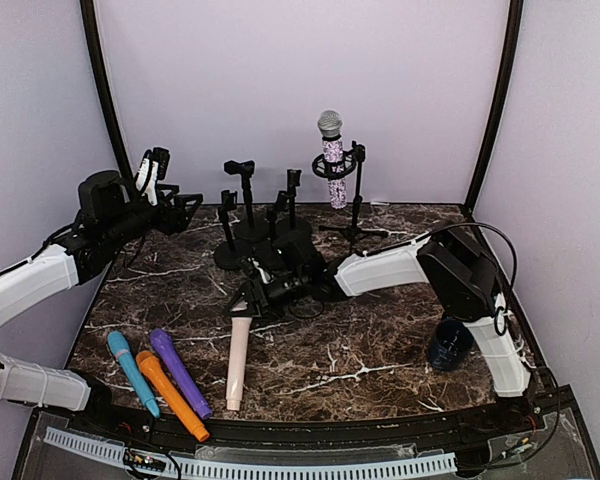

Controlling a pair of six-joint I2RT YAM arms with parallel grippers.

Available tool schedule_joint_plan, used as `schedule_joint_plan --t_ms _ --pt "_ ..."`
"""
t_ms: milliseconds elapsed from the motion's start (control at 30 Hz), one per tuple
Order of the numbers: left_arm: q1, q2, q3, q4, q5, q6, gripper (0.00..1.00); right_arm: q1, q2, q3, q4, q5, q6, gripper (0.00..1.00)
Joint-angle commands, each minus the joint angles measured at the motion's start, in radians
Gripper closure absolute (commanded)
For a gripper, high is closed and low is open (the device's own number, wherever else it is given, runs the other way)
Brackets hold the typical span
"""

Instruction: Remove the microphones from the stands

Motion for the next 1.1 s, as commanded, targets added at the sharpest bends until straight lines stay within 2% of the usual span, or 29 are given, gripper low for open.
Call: schedule_joint_plan --t_ms 0,233,600,833,1067 --pt "-0.001 -0.022 0.004 -0.002 0.005 0.024 0.27 0.018 0.030 0.051 0.055 0.068 0.019 0.34" --pt "-0.001 -0.008 0.006 -0.003 0.008 0.026 0.27 0.021 0.016 0.055 0.070 0.093 0.015 0.18" --pt "-0.001 -0.003 0.002 -0.007 -0.008 0.042 0.27 0.019 -0.078 0.004 0.015 0.182 -0.076 0.14" --pt "-0.001 -0.003 0.002 -0.007 -0.011 0.047 0.27 -0.010 -0.309 -0.143 -0.005 0.356 -0.233 0.13" --pt "-0.002 -0.007 0.001 -0.005 -0.013 0.047 0.27 -0.114 -0.597 -0.353 0.009 0.522 -0.322 0.11"
